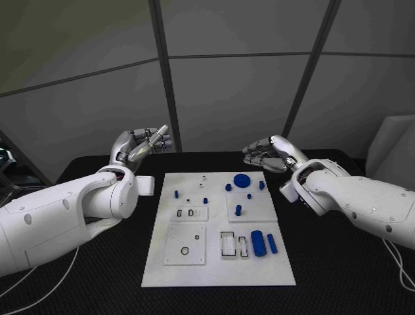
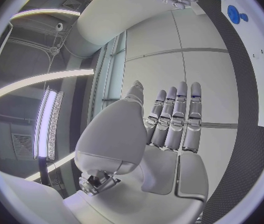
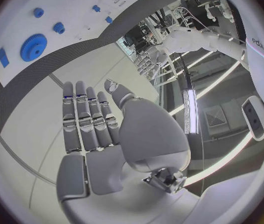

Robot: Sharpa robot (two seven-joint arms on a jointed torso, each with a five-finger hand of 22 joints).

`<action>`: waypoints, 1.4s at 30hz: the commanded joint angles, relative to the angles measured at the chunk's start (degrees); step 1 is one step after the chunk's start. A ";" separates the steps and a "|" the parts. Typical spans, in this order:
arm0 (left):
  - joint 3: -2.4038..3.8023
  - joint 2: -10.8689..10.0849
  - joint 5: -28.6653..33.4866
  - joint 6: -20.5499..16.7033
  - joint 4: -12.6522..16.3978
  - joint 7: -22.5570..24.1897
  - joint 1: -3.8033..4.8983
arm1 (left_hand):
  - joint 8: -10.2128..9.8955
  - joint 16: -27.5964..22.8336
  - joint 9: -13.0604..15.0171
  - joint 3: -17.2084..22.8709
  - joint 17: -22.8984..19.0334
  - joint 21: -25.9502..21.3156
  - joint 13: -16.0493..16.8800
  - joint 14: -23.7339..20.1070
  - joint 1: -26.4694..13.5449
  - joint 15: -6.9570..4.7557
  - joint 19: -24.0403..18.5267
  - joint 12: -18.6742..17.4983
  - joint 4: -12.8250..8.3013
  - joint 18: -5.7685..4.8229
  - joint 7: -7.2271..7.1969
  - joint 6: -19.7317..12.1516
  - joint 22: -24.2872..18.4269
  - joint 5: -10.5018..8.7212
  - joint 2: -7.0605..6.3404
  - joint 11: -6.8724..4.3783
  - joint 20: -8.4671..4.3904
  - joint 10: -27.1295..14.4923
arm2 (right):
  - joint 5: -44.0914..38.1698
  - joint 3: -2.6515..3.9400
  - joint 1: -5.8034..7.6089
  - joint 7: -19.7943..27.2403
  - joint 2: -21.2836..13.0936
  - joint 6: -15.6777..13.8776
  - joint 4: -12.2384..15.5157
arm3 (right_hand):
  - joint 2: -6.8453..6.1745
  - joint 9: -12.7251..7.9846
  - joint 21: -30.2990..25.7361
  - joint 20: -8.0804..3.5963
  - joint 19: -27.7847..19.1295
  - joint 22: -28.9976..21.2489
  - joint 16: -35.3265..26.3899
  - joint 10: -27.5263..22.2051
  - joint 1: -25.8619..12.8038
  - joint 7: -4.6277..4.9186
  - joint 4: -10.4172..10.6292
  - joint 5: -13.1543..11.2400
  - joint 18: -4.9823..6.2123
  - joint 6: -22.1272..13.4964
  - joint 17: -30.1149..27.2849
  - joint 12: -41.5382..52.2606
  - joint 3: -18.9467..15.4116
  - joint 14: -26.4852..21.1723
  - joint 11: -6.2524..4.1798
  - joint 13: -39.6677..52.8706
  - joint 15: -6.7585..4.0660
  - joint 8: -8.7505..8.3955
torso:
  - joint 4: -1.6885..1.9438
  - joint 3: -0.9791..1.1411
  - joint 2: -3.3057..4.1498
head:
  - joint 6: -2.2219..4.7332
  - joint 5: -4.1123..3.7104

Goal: Assemble the parts on the task board

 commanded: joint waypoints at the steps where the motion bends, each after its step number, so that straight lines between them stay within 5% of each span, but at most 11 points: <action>1: 0.04 -0.90 -2.19 3.39 1.95 -1.06 0.07 | -0.56 -0.45 -0.11 -0.12 0.30 0.05 -0.09 0.74 0.95 -0.16 0.79 -0.58 -0.65 0.45 0.00 0.55 -0.21 -0.38 0.00 -0.03 -0.21 0.58 | -12.36 0.04 1.11 -4.04 -0.01 2.76 0.03 | -2.58 -0.03 9.39 -3.10 4.38 5.12 0.97 7.44 -0.14 -1.50 -1.40 -0.93 0.89 5.60 1.13 -1.86 3.26 10.11 -2.02 0.16 -3.03 -0.74 | 0.55 -0.03 1.27 | 0.02 -0.44; 11: 0.04 -4.79 -2.55 3.79 8.65 -1.91 0.05 | -1.15 -1.14 -0.18 -0.41 0.62 -0.08 -0.14 1.18 1.48 -0.22 1.58 -1.40 -1.34 0.43 -0.01 0.76 -0.45 -0.36 -0.01 -0.03 -0.36 0.80 | -27.53 0.06 4.30 -12.64 0.08 8.74 2.13 | -4.78 -0.02 21.36 -5.76 7.61 12.26 6.11 9.69 -1.67 -2.80 -0.86 -0.65 1.14 7.66 5.77 -2.73 4.13 22.13 -3.72 0.29 -5.82 -2.28 | 1.82 -0.38 4.03 | 0.41 -2.05; 16: 0.05 -5.93 -2.57 3.86 11.40 -2.11 0.05 | -1.26 -1.24 -0.18 -0.47 0.68 -0.09 -0.15 1.27 1.54 -0.23 1.72 -1.55 -1.45 0.42 -0.01 0.77 -0.49 -0.36 -0.01 -0.03 -0.38 0.82 | -34.56 0.07 5.47 -17.04 0.34 11.94 3.39 | -5.94 -0.04 26.30 -6.37 8.62 15.32 14.87 8.35 -2.63 -3.29 0.01 -0.41 1.13 7.83 11.59 -2.72 5.16 22.43 -4.20 0.32 -6.31 -3.11 | 2.59 -0.62 5.61 | 0.93 -3.15; 21: 0.06 -6.27 -2.58 3.98 12.73 -2.21 0.05 | -1.29 -1.29 -0.18 -0.49 0.70 -0.10 -0.15 1.29 1.57 -0.24 1.77 -1.60 -1.49 0.42 -0.01 0.78 -0.50 -0.36 -0.01 -0.03 -0.39 0.82 | -38.42 0.07 5.98 -19.56 0.69 14.20 3.87 | -6.61 -0.05 29.42 -6.23 9.80 18.59 18.83 5.97 -3.23 -3.46 0.84 -1.10 0.78 7.50 14.26 -2.71 5.31 22.46 -3.96 0.29 -6.20 -3.18 | 2.93 -0.78 6.54 | 1.08 -3.64; 32: 0.07 -6.20 -2.58 4.17 13.34 -2.39 0.05 | -1.34 -1.34 -0.19 -0.52 0.71 -0.11 -0.16 1.30 1.58 -0.23 1.82 -1.67 -1.53 0.42 -0.01 0.79 -0.52 -0.36 0.00 -0.03 -0.39 0.82 | -41.84 0.07 6.28 -21.84 1.54 17.25 4.22 | -7.49 -0.05 41.91 -6.04 17.22 35.79 28.58 4.21 -2.83 -3.61 2.50 -1.47 -1.70 6.63 20.49 -2.69 5.57 21.63 -3.76 0.42 -6.16 -3.18 | 3.15 -0.85 7.64 | 0.82 -3.92; 42: 0.08 -6.18 -2.58 4.31 13.34 -2.56 0.06 | -1.52 -1.58 -0.20 -0.65 0.77 -0.18 -0.18 1.29 1.53 -0.20 1.94 -1.92 -1.61 0.39 0.05 0.78 -0.60 -0.37 0.02 0.02 -0.40 0.77 | -42.20 0.05 6.33 -22.38 2.54 19.29 3.26 | -7.45 -0.02 44.76 -5.97 18.63 39.78 32.78 4.23 -2.43 -3.66 3.08 -1.51 -2.25 6.37 23.89 -2.62 5.70 21.05 -3.82 0.50 -6.11 -3.13 | 3.13 -0.77 7.94 | 0.57 -3.75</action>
